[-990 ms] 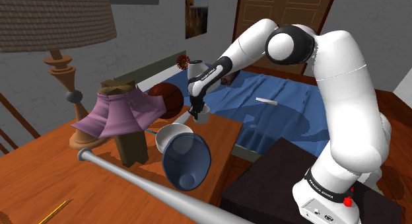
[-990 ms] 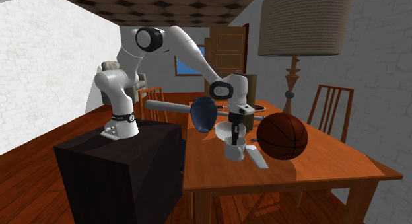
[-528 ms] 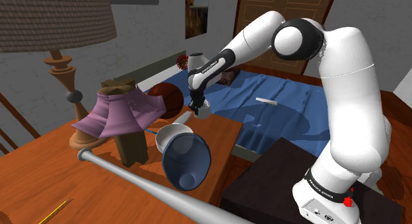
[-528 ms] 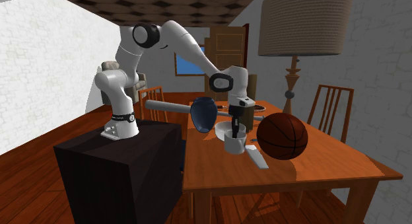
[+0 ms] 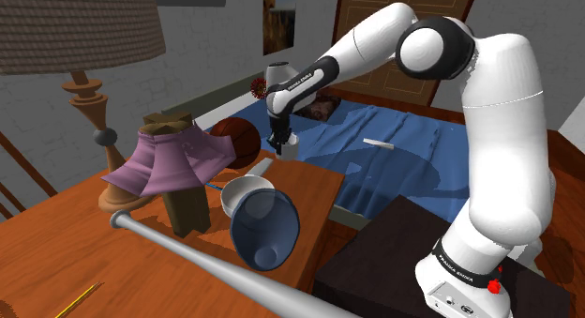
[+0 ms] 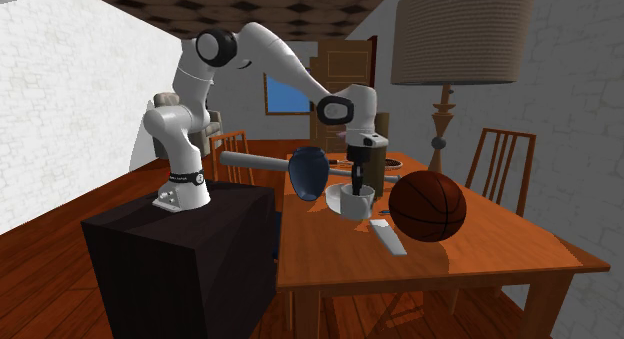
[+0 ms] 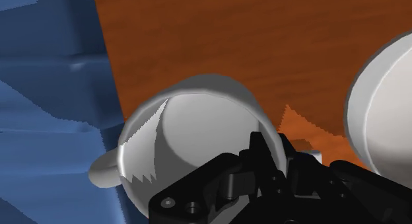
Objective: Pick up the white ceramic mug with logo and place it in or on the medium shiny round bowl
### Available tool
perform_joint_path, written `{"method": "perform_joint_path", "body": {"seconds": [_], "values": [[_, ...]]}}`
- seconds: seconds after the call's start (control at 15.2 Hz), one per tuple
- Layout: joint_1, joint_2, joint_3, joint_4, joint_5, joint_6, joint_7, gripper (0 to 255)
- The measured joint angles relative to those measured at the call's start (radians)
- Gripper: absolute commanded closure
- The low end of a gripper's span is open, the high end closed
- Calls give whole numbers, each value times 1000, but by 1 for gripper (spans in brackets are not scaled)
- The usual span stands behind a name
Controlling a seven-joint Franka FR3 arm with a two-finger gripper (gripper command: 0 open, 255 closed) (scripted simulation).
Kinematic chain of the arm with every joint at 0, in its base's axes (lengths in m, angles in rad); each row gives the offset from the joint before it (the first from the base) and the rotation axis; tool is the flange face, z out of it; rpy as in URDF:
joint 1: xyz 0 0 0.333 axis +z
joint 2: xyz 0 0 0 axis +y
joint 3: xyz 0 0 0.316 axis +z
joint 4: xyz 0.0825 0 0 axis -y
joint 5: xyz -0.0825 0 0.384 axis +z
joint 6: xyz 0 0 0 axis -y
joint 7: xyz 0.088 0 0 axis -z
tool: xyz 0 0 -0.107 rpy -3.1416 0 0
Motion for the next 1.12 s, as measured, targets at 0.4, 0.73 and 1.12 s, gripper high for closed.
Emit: {"method": "perform_joint_path", "body": {"seconds": [0.4, 0.73, 1.12], "values": [[-3, -47, 4, 14, 7, -60, -8, 255], [42, -75, 21, -2, 4, -76, 54, 255], [134, -91, 53, -23, -8, -79, 183, 255]]}}
